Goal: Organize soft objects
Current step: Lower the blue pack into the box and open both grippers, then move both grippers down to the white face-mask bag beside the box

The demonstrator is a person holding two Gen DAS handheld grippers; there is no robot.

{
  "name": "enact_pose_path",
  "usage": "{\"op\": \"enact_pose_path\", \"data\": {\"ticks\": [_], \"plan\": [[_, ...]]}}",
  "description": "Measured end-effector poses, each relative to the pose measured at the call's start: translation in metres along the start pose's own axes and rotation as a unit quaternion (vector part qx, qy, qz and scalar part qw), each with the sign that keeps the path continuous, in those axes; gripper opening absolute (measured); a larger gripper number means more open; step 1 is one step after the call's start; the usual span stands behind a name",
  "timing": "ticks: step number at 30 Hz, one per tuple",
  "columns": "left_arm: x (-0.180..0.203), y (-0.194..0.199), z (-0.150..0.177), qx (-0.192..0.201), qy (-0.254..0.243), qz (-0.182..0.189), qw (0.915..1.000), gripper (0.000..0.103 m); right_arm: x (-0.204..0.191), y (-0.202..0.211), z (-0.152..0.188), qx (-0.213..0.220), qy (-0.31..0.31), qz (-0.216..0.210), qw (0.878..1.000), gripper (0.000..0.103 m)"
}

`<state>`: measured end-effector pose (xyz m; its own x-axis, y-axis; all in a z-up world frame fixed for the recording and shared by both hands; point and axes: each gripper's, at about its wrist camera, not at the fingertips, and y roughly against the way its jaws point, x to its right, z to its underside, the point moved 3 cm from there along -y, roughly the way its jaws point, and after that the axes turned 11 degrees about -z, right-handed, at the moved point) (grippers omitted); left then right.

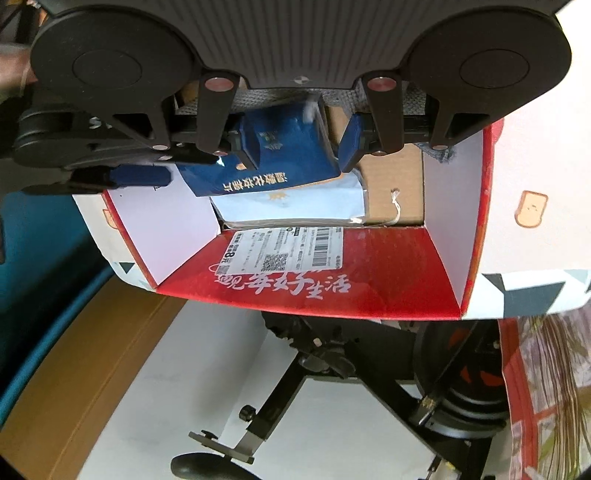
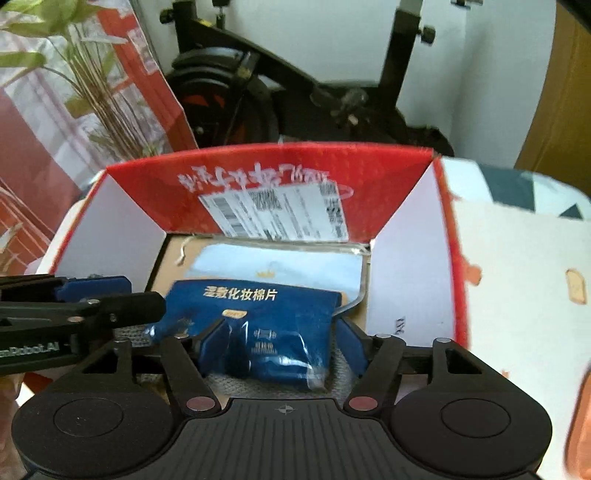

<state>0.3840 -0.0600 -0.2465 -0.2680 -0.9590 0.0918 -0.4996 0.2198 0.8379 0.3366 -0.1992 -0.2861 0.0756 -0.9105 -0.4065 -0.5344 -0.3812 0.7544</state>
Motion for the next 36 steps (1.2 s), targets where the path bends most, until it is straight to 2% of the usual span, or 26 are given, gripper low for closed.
{"op": "enact_pose_path", "data": {"ticks": [5, 7, 8, 9, 12, 16, 17, 20, 28, 36], "plan": [[0.005, 0.011, 0.003, 0.015, -0.012, -0.015, 0.9997, 0.05, -0.001, 0.021, 0.003, 0.012, 0.007, 0.008, 1.0, 0.063], [0.007, 0.016, 0.004, 0.02, -0.016, -0.019, 0.9995, 0.055, -0.002, 0.029, 0.006, 0.02, 0.01, 0.007, 1.0, 0.069], [0.007, 0.019, 0.005, 0.023, -0.018, -0.022, 0.9993, 0.061, -0.004, 0.034, 0.008, 0.03, 0.011, 0.004, 0.999, 0.074], [0.007, 0.022, 0.006, 0.027, -0.021, -0.025, 0.9991, 0.07, -0.005, 0.039, 0.01, 0.04, 0.012, -0.002, 0.999, 0.083], [0.009, 0.036, 0.01, 0.041, -0.03, -0.033, 0.9981, 0.086, -0.01, 0.054, 0.016, 0.059, 0.017, -0.005, 0.998, 0.09], [0.01, 0.057, 0.017, 0.07, -0.044, -0.048, 0.9954, 0.098, -0.011, 0.069, 0.029, 0.076, 0.012, -0.01, 0.997, 0.099], [0.009, 0.062, 0.02, 0.076, -0.044, -0.054, 0.9946, 0.098, -0.012, 0.076, 0.033, 0.087, 0.014, -0.013, 0.996, 0.102], [0.003, 0.081, 0.034, 0.099, -0.026, -0.073, 0.9921, 0.099, -0.019, 0.093, 0.048, 0.111, 0.034, -0.025, 0.993, 0.102], [-0.012, 0.134, 0.089, 0.161, 0.017, -0.093, 0.9824, 0.1, -0.031, 0.128, 0.108, 0.176, 0.069, -0.051, 0.981, 0.103], [0.0, 0.163, 0.151, 0.208, 0.021, -0.104, 0.9724, 0.1, -0.044, 0.148, 0.177, 0.236, 0.117, -0.054, 0.963, 0.103]]}}
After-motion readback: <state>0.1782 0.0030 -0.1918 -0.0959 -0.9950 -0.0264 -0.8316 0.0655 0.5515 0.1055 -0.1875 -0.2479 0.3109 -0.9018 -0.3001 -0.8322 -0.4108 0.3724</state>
